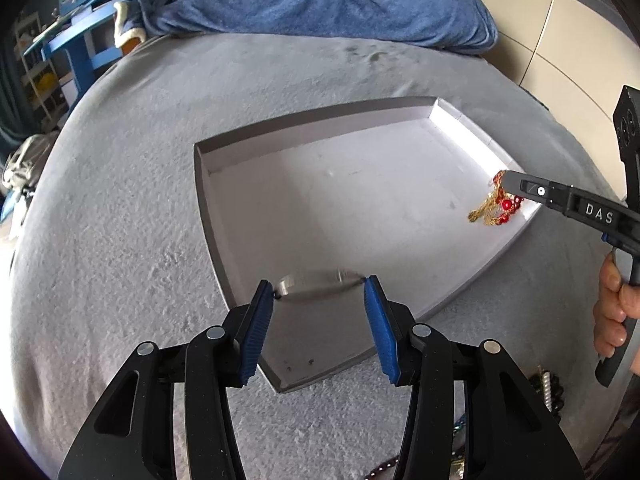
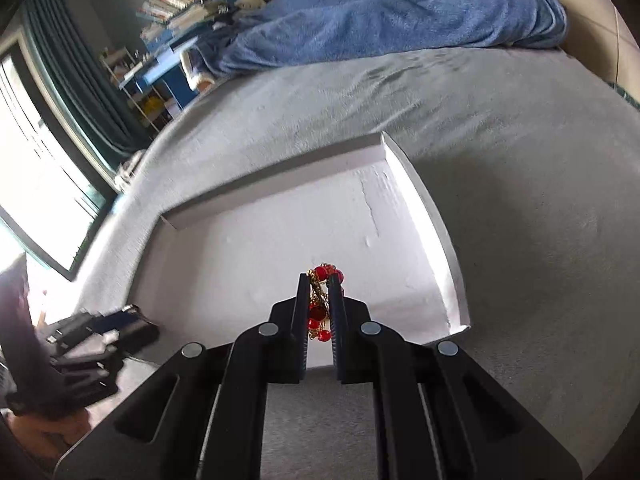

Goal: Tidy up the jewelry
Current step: 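Carry both pieces into the grey box and open both tools, then move both tools back over the jewelry pile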

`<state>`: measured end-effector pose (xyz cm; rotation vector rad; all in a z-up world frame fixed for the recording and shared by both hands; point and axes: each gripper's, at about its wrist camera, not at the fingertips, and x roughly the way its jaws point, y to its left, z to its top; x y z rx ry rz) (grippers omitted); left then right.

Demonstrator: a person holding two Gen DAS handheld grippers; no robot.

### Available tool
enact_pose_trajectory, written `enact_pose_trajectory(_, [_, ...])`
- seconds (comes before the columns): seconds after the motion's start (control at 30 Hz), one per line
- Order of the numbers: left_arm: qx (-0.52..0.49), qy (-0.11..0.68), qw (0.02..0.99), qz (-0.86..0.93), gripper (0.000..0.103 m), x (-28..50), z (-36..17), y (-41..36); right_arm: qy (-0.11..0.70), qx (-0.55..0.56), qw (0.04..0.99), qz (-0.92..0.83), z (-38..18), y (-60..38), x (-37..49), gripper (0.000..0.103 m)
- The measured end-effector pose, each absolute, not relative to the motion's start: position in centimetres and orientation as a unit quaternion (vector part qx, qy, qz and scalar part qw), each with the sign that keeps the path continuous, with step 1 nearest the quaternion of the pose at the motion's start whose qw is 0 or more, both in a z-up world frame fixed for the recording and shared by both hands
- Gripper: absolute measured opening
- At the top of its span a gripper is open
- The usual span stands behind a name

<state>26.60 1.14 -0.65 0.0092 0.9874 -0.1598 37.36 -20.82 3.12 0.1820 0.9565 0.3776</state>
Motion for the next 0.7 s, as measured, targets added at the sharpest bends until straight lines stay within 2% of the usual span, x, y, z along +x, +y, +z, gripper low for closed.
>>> enact_pose_trajectory(0.03, [0.005, 0.473, 0.878, -0.076, 0.049, 26.5, -0.6, 1.1, 0.460, 0.083, 0.866, 0.176, 2.9, -20.9, 37.3, 0.010])
enact_pose_trajectory(0.1, [0.004, 0.469, 0.880, -0.076, 0.056, 26.3, -0.4, 1.2, 0.461, 0.082, 0.868, 0.168, 2.8, -21.2, 37.3, 0.013])
enact_pose_trajectory(0.17, [0.001, 0.462, 0.884, -0.077, 0.061, 26.0, 0.0, 1.3, 0.455, 0.088, 0.871, 0.163, 3.0, -21.8, 37.0, 0.024])
enact_pose_trajectory(0.33, [0.007, 0.438, 0.896, -0.076, 0.078, 24.9, 1.4, 1.3, 0.430, 0.100, 0.884, 0.155, 4.3, -23.0, 35.9, 0.039])
enact_pose_trajectory(0.47, [0.004, 0.429, 0.900, -0.075, 0.079, 24.0, 2.0, 1.3, 0.418, 0.096, 0.890, 0.156, 4.9, -23.2, 34.7, 0.047])
enact_pose_trajectory(0.7, [0.005, 0.422, 0.903, -0.080, 0.079, 21.8, 2.4, 1.0, 0.407, 0.064, 0.896, 0.164, 5.5, -23.0, 31.7, 0.049])
